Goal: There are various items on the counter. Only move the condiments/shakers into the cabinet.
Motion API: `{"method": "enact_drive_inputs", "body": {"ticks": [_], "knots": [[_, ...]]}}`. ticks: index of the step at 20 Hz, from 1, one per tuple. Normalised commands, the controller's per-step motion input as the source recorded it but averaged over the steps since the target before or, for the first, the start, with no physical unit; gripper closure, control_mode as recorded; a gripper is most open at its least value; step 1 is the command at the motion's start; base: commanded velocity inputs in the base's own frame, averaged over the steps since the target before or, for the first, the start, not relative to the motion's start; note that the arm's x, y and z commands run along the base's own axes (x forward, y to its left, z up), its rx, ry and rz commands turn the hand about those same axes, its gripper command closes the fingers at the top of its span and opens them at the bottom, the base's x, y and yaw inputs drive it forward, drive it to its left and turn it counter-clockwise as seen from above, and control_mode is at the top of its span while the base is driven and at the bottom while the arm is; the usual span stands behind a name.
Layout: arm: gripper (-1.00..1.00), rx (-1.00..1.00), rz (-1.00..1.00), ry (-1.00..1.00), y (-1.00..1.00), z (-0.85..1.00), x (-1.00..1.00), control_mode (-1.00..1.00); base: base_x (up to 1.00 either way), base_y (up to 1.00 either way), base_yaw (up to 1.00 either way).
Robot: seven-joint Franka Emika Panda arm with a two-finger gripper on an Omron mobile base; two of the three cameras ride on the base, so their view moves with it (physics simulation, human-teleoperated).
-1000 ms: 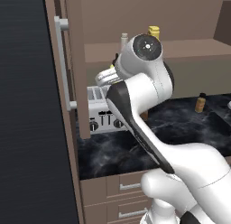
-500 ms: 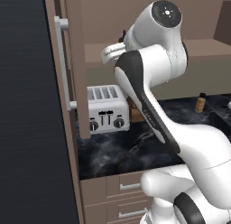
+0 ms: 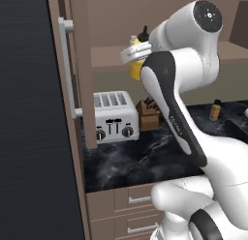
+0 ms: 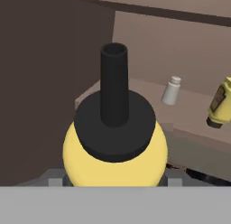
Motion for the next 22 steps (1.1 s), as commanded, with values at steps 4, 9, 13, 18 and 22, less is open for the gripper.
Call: {"method": "enact_drive_inputs", "body": {"ticks": [4,9,13,18,22], "knots": [[1.0,-0.02,-0.02,-0.08,0.0,0.0,0.18,-1.0,0.0,0.0,0.0],[1.0,0.05,-0.01,0.0,0.0,0.07,0.28,-1.0,0.0,0.0,0.0],[1.0,0.04,-0.02,0.0,0.0,0.23,0.31,-1.0,0.0,0.0,0.0],[1.0,0.0,-0.04,0.01,0.0,0.06,0.49,-1.0,0.0,0.0,0.0],[1.0,0.0,-0.03,0.01,0.0,-0.01,0.51,-1.0,0.0,0.0,0.0]]}}
